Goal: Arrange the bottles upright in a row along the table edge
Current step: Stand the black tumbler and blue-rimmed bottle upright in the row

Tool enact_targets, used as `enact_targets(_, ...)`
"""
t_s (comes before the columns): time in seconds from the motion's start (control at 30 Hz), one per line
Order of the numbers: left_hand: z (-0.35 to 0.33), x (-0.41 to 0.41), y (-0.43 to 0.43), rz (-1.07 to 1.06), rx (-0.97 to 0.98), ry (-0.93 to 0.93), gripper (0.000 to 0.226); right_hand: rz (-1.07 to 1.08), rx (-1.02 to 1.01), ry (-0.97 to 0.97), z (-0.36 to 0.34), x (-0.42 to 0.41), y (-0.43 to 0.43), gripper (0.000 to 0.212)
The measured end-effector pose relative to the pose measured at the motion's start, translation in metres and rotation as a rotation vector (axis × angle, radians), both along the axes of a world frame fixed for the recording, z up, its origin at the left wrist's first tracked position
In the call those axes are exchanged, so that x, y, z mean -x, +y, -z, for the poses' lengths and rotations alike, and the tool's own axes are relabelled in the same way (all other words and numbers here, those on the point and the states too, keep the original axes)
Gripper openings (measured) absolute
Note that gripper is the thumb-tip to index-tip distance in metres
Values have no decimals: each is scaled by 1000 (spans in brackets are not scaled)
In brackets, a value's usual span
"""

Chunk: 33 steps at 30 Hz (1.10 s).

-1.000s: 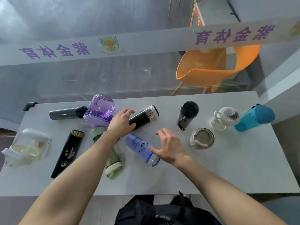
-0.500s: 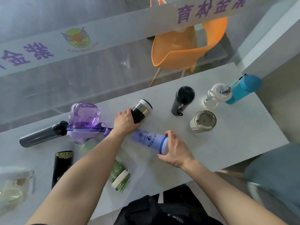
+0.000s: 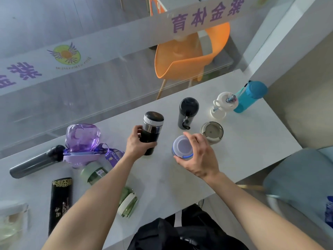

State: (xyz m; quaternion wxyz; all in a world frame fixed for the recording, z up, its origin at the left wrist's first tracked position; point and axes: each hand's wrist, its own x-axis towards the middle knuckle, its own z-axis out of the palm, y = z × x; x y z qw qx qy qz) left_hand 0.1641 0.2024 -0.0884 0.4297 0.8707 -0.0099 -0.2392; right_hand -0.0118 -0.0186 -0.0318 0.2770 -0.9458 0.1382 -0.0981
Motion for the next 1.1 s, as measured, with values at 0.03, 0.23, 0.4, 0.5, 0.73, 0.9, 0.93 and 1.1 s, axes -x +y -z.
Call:
enact_targets(0.03,-1,4,-2,-33,26,-13,82,-8,11,4,0,1,-1,92)
enact_targets(0.23,-6,27,-16,-100,107,-56,76,-54,51,44,-4,2,-4,103)
enact_targets(0.4,-5,48,-12,-155,95,-83,92,-107,38,57,-5,2,-10,121)
enact_targets(0.5,-4,59,-4,-209,28,-107,82,-134,23,61,-6,2,-12,124)
enact_targets(0.73,0,81,9,-403,109,-57,78,-192,31,-78,-34,8,-20,99)
enact_targets(0.9,-5,75,-2,-385,121,-45,85,-228,75,-178,-65,11,-23,64)
enact_targets(0.93,-6,74,-2,-379,99,-46,86,-238,79,-180,-72,12,-23,59)
enact_targets(1.1,-11,76,22,-286,-57,-40,86,-337,69,-179,-97,6,-4,42)
